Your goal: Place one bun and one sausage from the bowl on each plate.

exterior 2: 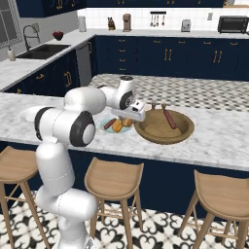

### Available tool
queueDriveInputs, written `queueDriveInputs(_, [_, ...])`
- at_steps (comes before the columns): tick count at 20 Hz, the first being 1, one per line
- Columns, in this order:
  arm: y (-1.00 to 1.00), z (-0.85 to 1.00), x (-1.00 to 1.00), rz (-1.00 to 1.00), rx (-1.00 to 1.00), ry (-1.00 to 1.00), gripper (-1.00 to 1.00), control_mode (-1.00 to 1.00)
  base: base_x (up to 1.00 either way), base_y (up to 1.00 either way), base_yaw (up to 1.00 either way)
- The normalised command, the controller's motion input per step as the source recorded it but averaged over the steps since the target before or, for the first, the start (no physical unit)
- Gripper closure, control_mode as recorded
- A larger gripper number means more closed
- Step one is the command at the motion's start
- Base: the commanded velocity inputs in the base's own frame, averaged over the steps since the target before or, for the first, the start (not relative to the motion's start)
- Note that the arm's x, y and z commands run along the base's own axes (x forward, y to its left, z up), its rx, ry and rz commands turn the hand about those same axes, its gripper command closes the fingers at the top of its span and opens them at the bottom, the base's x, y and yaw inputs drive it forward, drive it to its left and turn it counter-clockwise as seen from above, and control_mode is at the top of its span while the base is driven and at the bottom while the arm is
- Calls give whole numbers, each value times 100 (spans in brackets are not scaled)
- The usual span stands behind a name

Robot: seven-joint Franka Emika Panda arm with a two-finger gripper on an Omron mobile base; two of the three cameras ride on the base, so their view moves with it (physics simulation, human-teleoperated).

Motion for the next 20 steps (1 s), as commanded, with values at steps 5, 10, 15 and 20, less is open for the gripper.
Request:
queueDriveInputs(5, [11,0,11,12,0,-2,100,-100,0,0,0])
queueDriveInputs(10, [3,0,2,3,0,0,100,100,-1,18,2])
queueDriveInputs(15, [0,0,0,0,0,0,100,100,-26,92,0])
queueDriveInputs(20, [0,0,0,0,0,0,100,100,-7,100,0])
